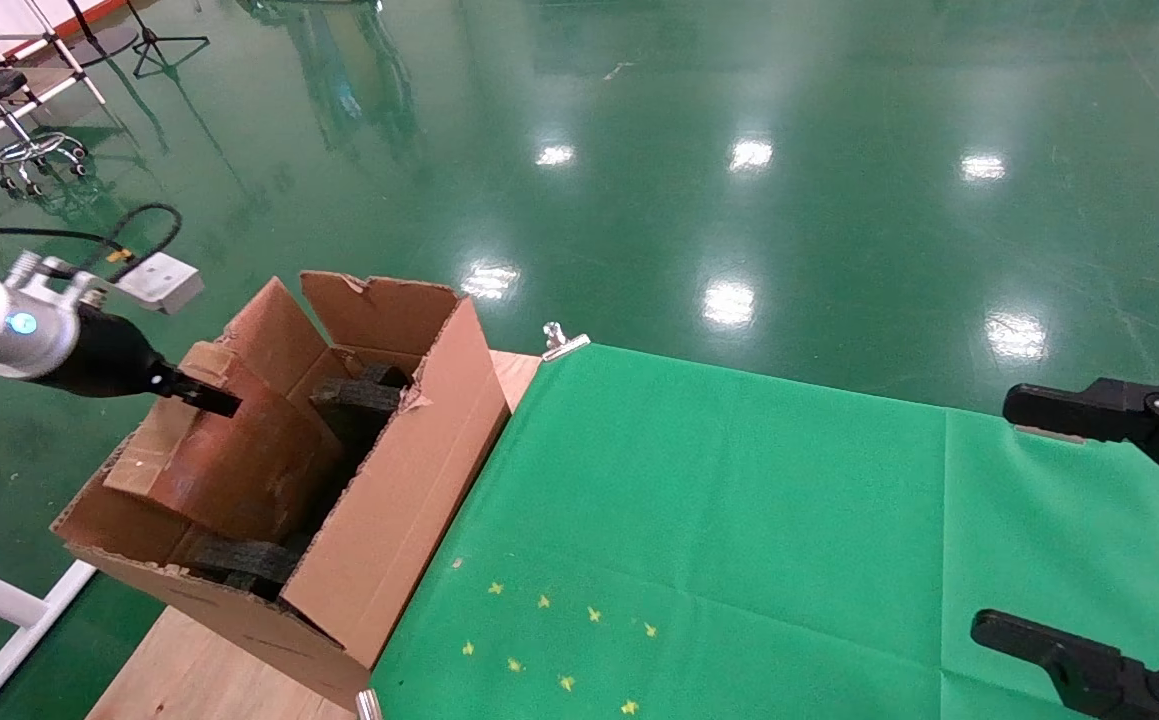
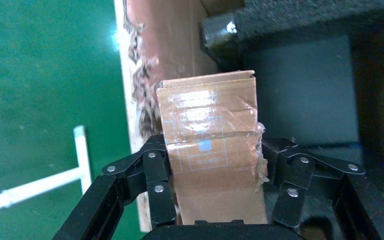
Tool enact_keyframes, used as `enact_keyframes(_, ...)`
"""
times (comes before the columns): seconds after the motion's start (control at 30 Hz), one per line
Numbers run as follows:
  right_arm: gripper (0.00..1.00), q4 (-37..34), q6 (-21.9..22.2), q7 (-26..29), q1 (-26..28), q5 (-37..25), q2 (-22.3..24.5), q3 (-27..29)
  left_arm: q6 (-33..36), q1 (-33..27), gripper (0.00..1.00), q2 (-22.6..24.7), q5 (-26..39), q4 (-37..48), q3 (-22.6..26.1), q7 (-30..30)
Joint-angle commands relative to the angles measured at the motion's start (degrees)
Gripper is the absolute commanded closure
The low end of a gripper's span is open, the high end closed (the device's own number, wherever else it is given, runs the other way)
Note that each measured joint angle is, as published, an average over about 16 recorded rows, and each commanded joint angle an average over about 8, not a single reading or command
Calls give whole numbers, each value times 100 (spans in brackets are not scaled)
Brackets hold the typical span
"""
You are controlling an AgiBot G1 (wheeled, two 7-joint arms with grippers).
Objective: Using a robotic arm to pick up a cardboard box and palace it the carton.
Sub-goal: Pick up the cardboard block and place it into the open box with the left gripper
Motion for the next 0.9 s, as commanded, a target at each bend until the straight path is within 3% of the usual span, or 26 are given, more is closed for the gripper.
enact_keyframes(0.03, 0, 0, 0, 0, 0, 0, 0, 0, -270, 140, 100, 78, -46, 92, -32, 60)
enact_keyframes(0.33, 0, 0, 0, 0, 0, 0, 0, -1, -680, 672, 100, 314, -351, 315, -235, 113)
enact_keyframes(0.37, 0, 0, 0, 0, 0, 0, 0, -1, -679, 717, 97, 329, -383, 330, -256, 124)
enact_keyframes(0.63, 0, -1, 1, -1, -1, 1, 1, 0, -726, 924, 1, 372, -525, 393, -354, 203)
enact_keyframes(0.9, 0, -1, 2, -1, -1, 2, 1, 0, -708, 926, 0, 369, -529, 392, -356, 204)
